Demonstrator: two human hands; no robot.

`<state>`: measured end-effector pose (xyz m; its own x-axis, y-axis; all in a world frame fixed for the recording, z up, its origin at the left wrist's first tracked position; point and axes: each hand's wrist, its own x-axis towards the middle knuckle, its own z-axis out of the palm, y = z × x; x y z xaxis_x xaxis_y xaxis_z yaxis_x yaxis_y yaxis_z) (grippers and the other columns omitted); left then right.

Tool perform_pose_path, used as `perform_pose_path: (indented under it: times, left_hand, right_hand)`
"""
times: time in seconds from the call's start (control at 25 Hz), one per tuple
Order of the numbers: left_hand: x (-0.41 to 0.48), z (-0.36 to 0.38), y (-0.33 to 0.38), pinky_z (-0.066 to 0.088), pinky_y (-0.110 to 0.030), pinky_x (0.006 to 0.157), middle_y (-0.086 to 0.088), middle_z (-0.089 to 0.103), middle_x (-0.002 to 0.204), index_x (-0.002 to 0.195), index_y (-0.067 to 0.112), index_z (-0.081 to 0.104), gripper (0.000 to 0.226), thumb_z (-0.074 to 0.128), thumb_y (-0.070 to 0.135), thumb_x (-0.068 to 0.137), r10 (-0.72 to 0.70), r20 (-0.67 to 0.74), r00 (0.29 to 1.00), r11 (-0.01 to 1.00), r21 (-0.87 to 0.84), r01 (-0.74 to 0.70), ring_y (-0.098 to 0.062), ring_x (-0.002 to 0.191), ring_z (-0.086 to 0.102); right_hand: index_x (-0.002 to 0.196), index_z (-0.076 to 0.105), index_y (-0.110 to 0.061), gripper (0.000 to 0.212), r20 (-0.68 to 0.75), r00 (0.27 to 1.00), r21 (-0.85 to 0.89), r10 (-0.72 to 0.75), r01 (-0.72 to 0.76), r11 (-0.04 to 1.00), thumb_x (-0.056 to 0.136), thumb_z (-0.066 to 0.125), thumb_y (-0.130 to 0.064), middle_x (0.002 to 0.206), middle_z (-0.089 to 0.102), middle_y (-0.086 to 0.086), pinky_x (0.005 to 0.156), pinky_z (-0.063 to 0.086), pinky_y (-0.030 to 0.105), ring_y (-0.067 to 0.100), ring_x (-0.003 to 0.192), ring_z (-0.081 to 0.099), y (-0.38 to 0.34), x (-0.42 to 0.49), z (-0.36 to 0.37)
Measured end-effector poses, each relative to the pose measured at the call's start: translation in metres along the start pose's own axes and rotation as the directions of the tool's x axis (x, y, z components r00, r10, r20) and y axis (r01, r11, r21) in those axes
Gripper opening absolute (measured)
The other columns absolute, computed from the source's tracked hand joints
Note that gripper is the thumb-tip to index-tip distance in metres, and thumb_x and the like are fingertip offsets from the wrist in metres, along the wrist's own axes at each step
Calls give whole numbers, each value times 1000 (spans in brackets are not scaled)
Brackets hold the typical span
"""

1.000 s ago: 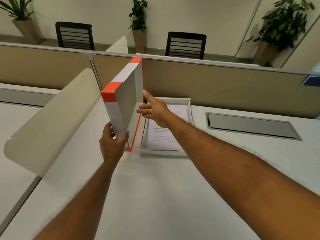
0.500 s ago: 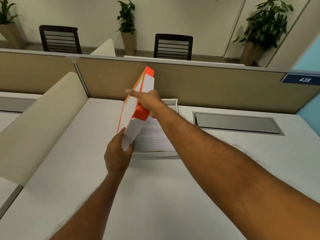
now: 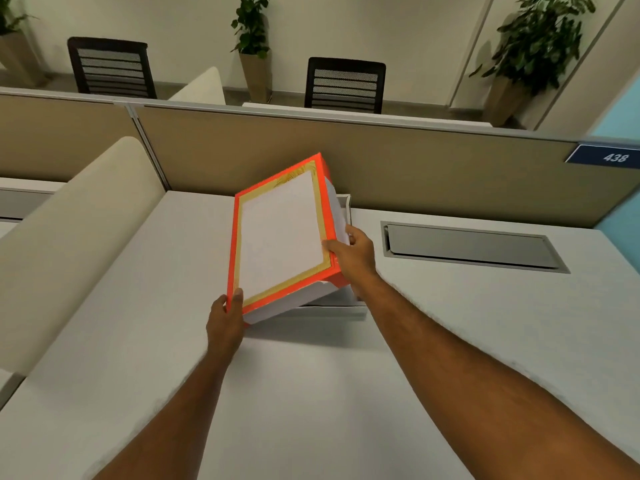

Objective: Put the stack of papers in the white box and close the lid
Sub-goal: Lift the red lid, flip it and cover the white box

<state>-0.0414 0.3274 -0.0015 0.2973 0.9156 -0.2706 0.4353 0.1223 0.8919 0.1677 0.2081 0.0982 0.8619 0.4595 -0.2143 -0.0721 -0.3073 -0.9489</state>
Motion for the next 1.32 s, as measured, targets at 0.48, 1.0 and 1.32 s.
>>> perform_pose_path:
  times: [0.48,1.0,1.32]
  left_hand:
    - [1,20,14,47,-33,90,-7,60,129,136,13,49,53,64,36,91,233,-65,970,972,-25,-235,-15,104,55]
    - [16,26,43,50,-38,96,-7,57,135,140,15,46,57,62,41,91,238,-129,963,962,-105,-252,-22,114,57]
    - [-3,26,17,46,-32,94,-5,60,131,139,16,49,54,63,35,92,246,-61,967,961,-117,-252,-22,114,60]
  right_hand:
    - [133,53,-21,37,54,997,154,47,-55,986,97,57,-25,129,65,5,65,61,23,18,88,71,68,17,-43]
    - [127,59,-13,32,103,976,149,194,-208,967,101,49,-28,122,69,12,90,58,43,32,101,70,55,49,-37]
    - [135,56,-16,35,79,982,166,171,-182,969,101,47,-18,125,67,9,91,58,44,33,105,69,83,34,-44]
